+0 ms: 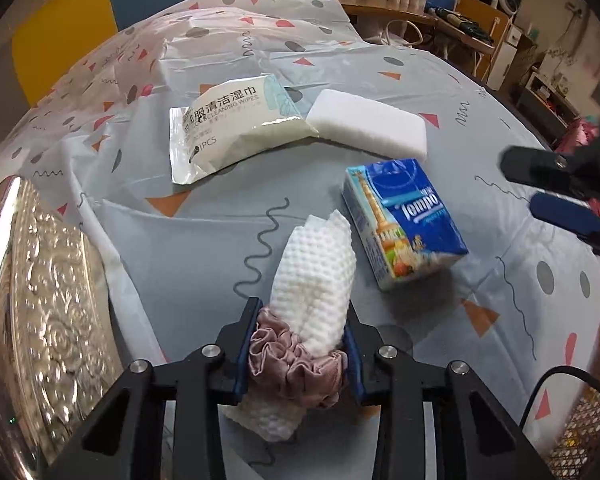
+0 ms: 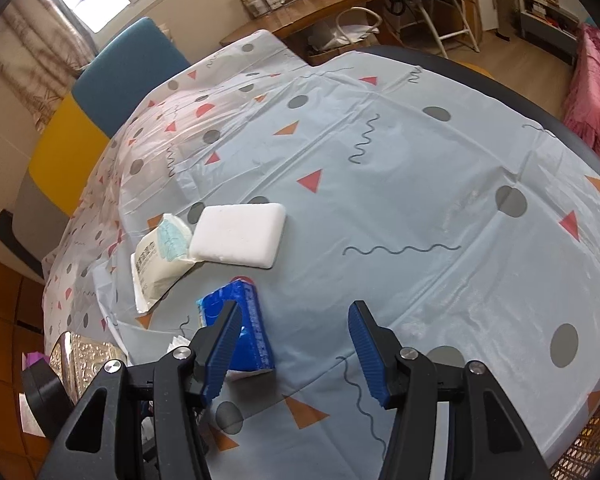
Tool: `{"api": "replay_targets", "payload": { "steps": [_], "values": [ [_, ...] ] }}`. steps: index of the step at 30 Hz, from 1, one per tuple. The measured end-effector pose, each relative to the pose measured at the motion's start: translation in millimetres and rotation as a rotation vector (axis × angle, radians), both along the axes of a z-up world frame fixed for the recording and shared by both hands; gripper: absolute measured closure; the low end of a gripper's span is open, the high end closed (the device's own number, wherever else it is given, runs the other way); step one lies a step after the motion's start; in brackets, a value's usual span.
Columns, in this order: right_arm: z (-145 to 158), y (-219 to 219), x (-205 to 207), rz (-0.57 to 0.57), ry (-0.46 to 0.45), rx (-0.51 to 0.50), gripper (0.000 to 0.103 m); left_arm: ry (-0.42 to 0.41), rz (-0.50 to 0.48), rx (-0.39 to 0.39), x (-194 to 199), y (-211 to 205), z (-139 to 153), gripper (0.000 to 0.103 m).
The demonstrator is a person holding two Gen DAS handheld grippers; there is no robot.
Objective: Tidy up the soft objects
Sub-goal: 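Lift the scrunchie with the left gripper while the right gripper grasps the Tempo pack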
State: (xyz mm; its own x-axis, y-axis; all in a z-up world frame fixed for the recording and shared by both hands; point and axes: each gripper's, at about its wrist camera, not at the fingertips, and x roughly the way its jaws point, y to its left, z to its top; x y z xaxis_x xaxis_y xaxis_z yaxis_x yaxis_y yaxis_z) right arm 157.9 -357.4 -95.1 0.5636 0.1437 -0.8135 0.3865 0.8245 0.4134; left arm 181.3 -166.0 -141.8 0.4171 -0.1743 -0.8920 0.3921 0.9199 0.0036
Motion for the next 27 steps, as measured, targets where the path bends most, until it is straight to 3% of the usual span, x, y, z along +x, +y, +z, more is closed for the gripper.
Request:
{"api": "replay_targets", "payload": {
  "steps": [8, 20, 27],
  "values": [
    [-3, 32, 16, 0.156, 0.0, -0.053, 0.043, -0.03, 0.0, -0.014, -21, 4, 6, 0.066],
    [-17, 46, 34, 0.216, 0.042, -0.098, 0.04, -0.103, -0.038, -0.015, -57, 13, 28, 0.066],
    [-33, 78, 49, 0.349, 0.092, -0.223, 0.039, -0.141, -0.065, -0.02, -90, 20, 31, 0.065]
  ]
}}
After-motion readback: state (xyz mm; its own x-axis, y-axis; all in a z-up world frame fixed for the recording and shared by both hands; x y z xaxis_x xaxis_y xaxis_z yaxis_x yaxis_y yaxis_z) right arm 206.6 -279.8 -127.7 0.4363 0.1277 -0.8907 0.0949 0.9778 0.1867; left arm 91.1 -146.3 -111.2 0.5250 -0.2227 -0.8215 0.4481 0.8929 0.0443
